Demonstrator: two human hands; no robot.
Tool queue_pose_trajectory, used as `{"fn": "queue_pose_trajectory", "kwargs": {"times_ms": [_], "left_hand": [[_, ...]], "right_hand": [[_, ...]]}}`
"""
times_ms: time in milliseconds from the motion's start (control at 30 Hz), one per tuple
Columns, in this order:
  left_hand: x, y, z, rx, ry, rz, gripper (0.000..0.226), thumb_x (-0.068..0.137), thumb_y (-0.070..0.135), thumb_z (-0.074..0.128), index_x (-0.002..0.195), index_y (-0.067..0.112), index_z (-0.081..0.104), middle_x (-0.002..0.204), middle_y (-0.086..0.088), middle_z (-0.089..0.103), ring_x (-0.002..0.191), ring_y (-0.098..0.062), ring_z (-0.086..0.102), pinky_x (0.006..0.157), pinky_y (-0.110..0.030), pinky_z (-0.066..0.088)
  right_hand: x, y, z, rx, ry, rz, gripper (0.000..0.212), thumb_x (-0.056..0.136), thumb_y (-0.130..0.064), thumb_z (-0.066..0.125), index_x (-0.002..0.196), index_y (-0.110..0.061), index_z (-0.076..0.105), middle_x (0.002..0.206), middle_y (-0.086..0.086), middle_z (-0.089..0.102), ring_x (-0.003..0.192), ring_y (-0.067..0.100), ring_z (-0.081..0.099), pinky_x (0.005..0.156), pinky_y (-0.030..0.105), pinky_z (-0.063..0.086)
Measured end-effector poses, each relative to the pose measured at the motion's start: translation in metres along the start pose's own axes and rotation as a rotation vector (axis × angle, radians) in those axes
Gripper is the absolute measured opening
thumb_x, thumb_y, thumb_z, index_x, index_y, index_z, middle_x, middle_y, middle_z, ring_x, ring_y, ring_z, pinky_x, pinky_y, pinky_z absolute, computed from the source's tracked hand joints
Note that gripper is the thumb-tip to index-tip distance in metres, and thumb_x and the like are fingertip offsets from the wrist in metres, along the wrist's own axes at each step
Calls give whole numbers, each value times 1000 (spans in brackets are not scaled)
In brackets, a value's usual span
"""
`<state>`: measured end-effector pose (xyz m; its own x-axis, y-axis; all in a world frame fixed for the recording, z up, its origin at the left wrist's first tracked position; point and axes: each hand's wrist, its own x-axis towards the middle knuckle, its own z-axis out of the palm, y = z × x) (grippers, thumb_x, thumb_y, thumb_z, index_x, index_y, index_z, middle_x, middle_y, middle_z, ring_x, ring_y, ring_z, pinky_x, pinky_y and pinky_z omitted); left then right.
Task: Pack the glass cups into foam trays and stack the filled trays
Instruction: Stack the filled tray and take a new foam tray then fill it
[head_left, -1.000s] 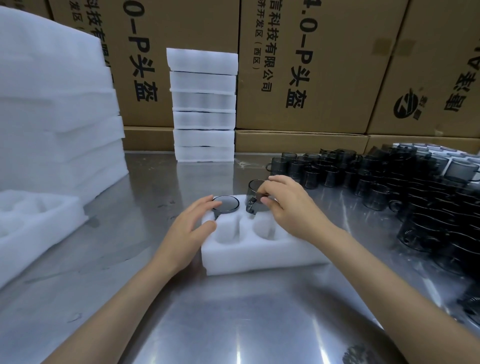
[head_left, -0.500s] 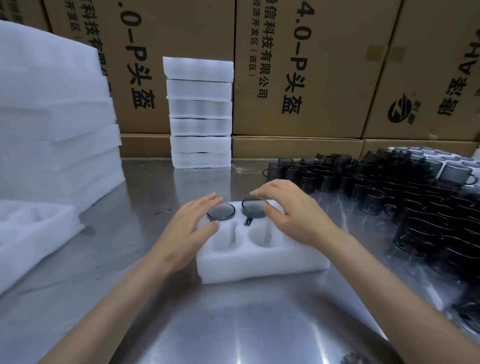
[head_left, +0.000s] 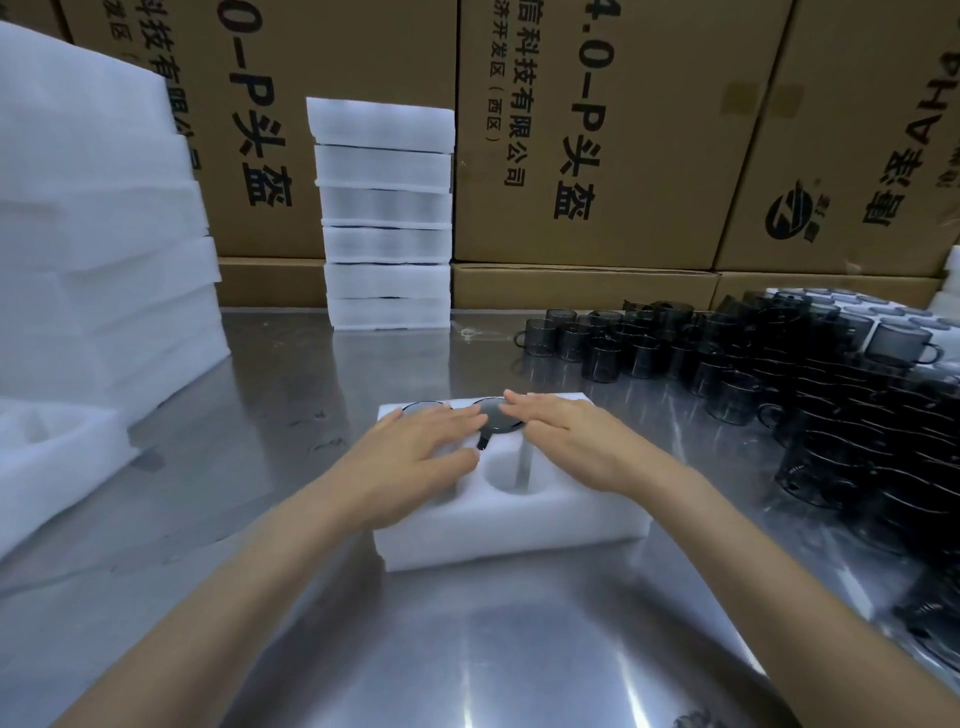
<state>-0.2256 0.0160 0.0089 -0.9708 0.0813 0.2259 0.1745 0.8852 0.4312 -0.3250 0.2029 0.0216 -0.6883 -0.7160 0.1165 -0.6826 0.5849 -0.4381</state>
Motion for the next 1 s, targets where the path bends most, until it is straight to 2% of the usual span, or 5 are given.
{"fn": "queue_pose_trajectory", "kwargs": {"times_ms": [133,267,400,700,1000], "left_hand": [[-5,-5,6,-438,283,-31,35,88,23,54,120,38,57,131,21,51,125,3,41,95,-3,28],[-5,-18,13,-722,393,-234,66,74,24,62,136,29,41,146,15,28,131,4,24,100,-11,20],[-1,-26,18,-905,339,-394,81,62,26,62,139,33,38,144,8,36,132,-13,38,105,-33,35],[8,-38,22,-965,388,-429,69,55,24,55,122,40,50,100,37,57,91,12,58,69,-18,43],[11,-39,20,-1024,401,-394,73,56,20,55,126,37,46,130,14,51,109,-1,55,79,-24,44]], "right_hand": [[10,18,-9,247,268,55,33,97,-30,42,124,-29,62,127,-13,60,120,6,51,101,29,39],[14,74,-5,316,579,304,35,98,-29,42,130,-24,55,128,-5,59,118,14,51,91,31,40],[26,111,8,127,510,435,51,97,-30,45,146,-19,34,151,1,32,128,24,44,103,41,37],[83,134,6,-153,505,357,63,96,-25,49,150,-22,17,158,-10,10,108,23,56,75,34,43],[81,132,8,-280,681,383,41,88,-47,56,117,-18,55,111,1,48,99,20,50,61,30,37]]}}
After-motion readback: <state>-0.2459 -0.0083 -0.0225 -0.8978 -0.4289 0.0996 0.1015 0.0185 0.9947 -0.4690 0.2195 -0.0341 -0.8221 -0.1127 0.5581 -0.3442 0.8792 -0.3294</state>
